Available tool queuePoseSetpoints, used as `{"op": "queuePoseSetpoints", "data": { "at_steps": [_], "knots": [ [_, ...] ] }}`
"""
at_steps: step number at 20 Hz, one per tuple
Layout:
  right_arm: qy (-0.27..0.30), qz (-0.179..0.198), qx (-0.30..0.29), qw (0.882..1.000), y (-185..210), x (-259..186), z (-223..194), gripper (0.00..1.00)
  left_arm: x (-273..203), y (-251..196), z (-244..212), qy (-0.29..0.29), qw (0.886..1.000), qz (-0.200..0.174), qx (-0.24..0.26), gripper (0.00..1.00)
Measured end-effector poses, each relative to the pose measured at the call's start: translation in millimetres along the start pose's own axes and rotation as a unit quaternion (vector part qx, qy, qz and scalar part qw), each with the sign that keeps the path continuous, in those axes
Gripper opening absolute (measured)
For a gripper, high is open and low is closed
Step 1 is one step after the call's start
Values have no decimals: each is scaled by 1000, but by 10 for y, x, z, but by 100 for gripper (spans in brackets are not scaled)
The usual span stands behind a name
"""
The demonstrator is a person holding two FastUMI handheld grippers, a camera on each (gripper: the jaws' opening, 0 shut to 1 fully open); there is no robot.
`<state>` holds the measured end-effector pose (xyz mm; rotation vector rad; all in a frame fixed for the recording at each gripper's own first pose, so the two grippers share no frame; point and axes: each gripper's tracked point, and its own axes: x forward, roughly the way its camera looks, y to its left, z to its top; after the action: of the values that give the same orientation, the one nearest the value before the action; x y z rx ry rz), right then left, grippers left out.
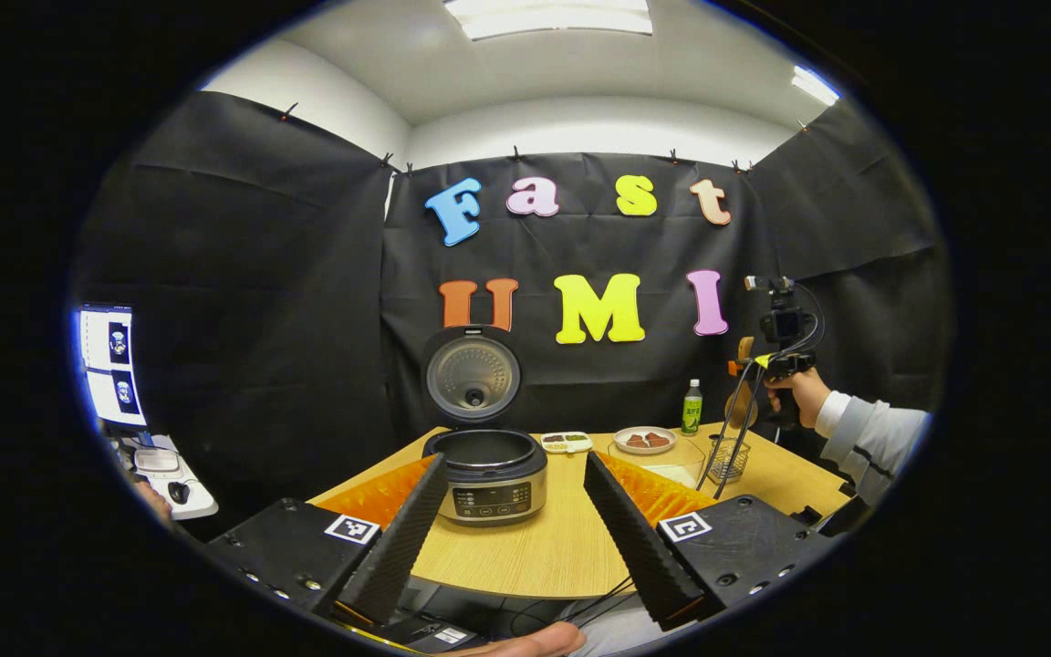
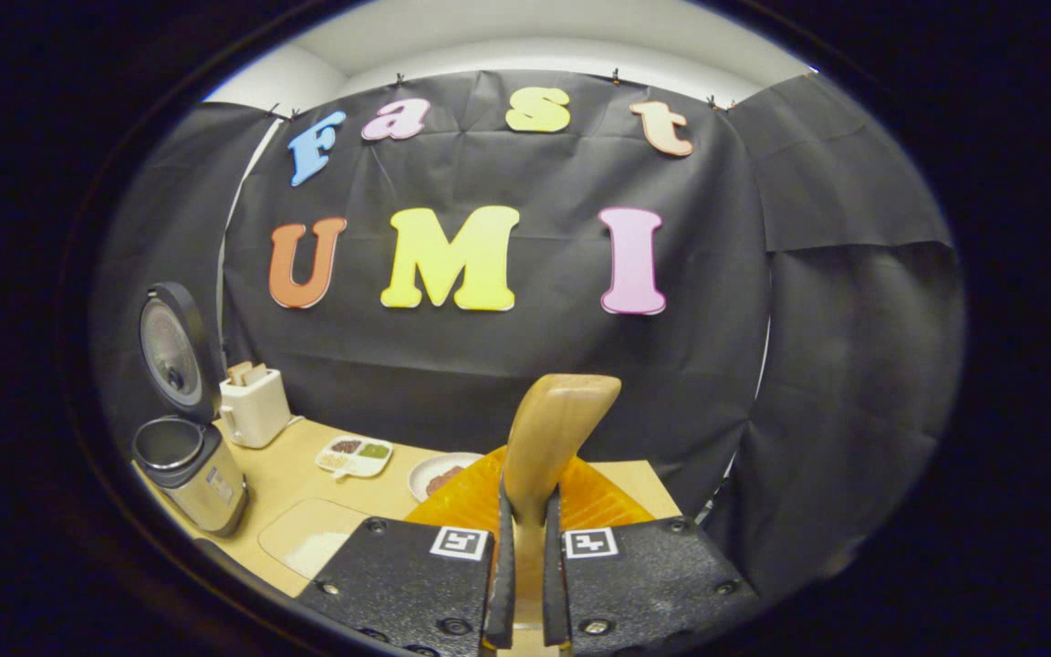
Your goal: Close the left gripper, press the button to open the rice cooker; take a wooden spoon from the chopstick holder with the right hand, scoop a spoonful of rice and pour it into the rice cooker, then put the wooden spoon back into the chopstick holder.
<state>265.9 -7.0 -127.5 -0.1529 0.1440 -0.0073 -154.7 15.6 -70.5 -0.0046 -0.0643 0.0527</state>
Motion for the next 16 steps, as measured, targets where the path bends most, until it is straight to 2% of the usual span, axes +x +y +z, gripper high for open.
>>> {"op": "queuePoseSetpoints", "data": {
  "at_steps": [3,7,9,12,14,16],
  "knots": [
    [4,-3,19,1000,-120,98,-191,18,52,-111,52,-8,1000,-5,0,96],
    [11,12,58,998,-113,229,-382,20,125,-223,19,3,1000,-15,6,95],
    [14,26,73,997,-76,294,-450,26,157,-247,-30,9,1000,-16,9,96],
    [22,4,66,998,-180,357,-504,67,217,-228,-84,19,1000,-12,9,96],
    [19,-1,73,997,-158,245,-454,91,250,-230,-71,19,1000,-12,3,96],
    [18,-4,80,997,-149,167,-414,94,297,-184,-55,18,1000,-8,-1,96]
  ]
}}
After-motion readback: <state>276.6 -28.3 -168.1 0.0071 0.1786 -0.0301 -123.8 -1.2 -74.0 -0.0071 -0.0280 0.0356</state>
